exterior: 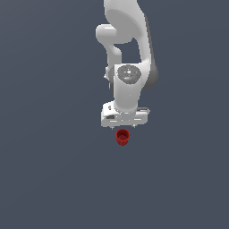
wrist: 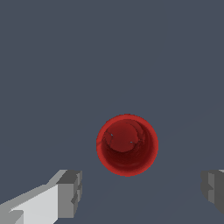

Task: Pick up the object and move it to a goal position.

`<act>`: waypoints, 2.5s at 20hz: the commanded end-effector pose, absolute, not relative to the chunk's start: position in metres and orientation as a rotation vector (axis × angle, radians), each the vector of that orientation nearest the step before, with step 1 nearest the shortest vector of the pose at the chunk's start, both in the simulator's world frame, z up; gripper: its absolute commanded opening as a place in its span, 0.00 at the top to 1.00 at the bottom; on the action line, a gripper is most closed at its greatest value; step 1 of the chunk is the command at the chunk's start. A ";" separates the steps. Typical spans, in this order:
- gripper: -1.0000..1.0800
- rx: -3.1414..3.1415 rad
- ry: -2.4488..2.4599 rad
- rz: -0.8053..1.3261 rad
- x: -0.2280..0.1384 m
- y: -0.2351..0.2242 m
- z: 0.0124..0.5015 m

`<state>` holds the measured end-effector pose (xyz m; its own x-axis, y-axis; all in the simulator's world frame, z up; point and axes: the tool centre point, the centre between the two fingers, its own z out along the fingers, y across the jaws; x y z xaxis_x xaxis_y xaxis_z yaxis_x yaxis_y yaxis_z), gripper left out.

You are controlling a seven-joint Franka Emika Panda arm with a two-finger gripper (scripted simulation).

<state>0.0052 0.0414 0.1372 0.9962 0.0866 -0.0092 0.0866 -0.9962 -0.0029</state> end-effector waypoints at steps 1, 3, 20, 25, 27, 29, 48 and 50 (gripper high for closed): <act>0.04 -3.137 -0.137 0.010 0.007 0.042 0.122; 0.04 -3.137 -0.137 0.006 0.009 0.043 0.113; 0.04 -3.138 -0.138 0.001 0.009 0.044 0.068; 0.04 -3.139 -0.138 0.000 0.010 0.044 0.050; 0.04 -3.139 -0.138 0.000 0.011 0.044 0.047; 1.00 -3.139 -0.138 0.000 0.011 0.044 0.047; 1.00 -3.139 -0.138 0.000 0.003 0.024 0.065; 1.00 -3.139 -0.138 0.000 0.000 0.014 0.074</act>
<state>0.0013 0.0217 0.0664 0.9960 0.0888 -0.0027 0.0888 -0.9961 -0.0004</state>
